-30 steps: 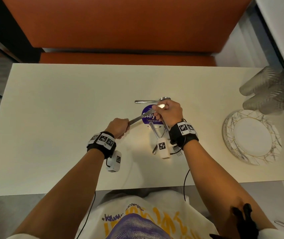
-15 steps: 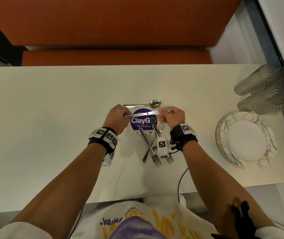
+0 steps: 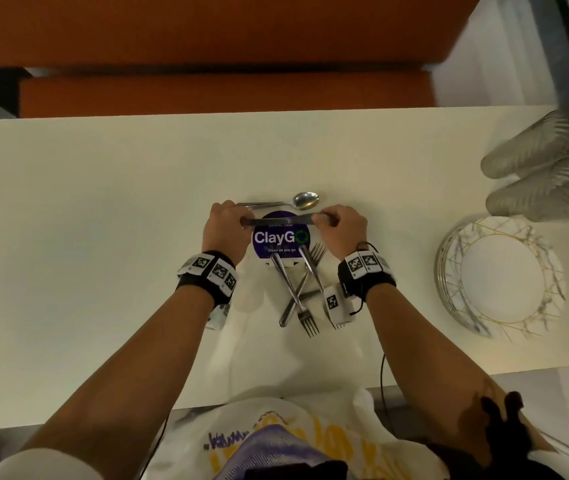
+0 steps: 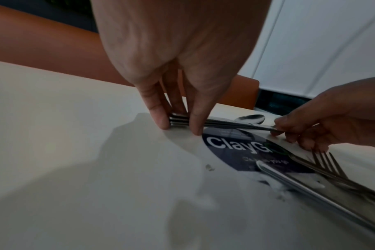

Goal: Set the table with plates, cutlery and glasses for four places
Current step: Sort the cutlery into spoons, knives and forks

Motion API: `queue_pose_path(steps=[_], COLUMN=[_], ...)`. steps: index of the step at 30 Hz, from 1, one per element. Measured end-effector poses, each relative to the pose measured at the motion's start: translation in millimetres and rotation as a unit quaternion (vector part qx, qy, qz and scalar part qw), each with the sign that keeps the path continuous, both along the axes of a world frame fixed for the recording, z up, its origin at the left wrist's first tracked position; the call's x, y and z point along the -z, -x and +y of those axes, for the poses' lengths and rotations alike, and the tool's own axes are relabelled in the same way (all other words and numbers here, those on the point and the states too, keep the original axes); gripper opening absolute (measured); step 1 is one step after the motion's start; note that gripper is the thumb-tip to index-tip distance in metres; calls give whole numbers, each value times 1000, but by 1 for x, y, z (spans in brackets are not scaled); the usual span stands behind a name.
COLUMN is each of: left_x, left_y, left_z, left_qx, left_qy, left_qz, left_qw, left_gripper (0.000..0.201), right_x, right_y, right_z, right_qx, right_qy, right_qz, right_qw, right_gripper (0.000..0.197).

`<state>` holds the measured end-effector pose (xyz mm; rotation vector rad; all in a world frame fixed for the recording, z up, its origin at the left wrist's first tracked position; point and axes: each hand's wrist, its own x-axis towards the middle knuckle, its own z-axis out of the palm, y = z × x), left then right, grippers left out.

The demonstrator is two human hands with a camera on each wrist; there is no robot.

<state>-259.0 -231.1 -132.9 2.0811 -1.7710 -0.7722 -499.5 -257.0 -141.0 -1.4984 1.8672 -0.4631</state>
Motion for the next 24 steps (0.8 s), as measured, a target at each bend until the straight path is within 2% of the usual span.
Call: queue_pose_path(steps=[4, 8, 15, 24], left_x=[-1, -3, -6, 0], left_y=[2, 2, 5, 3], left_z=[-1, -2, -1, 2], left_qx=[-9, -11, -25, -33], left_qy=[-12, -24, -40, -24], left_qz=[7, -5, -30, -11], left_qw=[1000, 1000, 998, 999], left_gripper=[13, 12, 15, 10], right_x=[2, 7, 12, 17], right_y=[9, 17, 18, 16], right_z=[2, 1, -3, -3], right_qx=[-71, -107, -135, -146], right_qy=[22, 46, 72, 79], right_qz=[15, 16, 50, 62], right_qw=[997, 993, 987, 984], right_gripper=[16, 17, 20, 20])
